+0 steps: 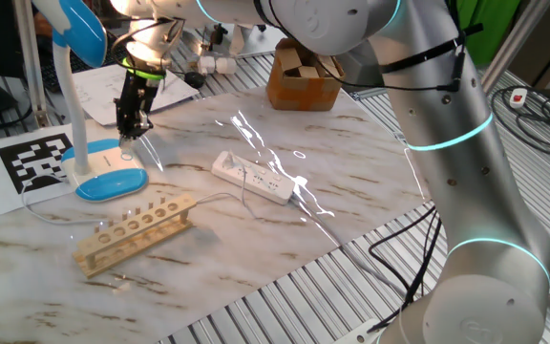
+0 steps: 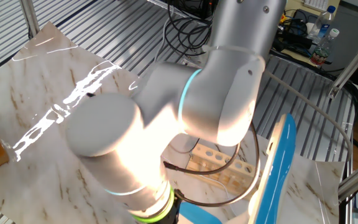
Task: Plug in the power cord of the desk lamp, turn on the socket, and light up the desk lamp
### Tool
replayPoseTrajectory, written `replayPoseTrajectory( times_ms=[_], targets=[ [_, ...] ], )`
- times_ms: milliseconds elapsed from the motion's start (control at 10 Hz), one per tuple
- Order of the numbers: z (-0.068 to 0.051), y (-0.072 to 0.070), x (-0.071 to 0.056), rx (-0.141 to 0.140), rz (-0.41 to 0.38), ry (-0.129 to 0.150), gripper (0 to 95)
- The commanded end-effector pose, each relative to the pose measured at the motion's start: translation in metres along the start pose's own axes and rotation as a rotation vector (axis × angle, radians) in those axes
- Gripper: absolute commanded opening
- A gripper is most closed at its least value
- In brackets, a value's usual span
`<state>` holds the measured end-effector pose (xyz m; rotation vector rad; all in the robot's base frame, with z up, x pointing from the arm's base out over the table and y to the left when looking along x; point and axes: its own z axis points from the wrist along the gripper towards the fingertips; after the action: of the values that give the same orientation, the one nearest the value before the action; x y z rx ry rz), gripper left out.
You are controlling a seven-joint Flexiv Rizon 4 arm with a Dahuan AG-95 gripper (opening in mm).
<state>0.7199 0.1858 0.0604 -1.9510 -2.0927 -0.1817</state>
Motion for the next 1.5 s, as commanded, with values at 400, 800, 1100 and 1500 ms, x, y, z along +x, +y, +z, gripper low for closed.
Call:
replayPoseTrajectory(
  times_ms=[400,800,1100,1500],
  targets=[
    [-0.031,-0.013,0.001,0.056,-0.288,-0.036,0.0],
    [-0.046,-0.038,0.002,0.076,-0.554,-0.084,0.0],
    [-0.058,-0.068,-0.017,0.068,-0.745,-0.079,0.0],
    [-0.07,-0.105,-0.039,0.057,-0.939,-0.094,0.0]
  ],
)
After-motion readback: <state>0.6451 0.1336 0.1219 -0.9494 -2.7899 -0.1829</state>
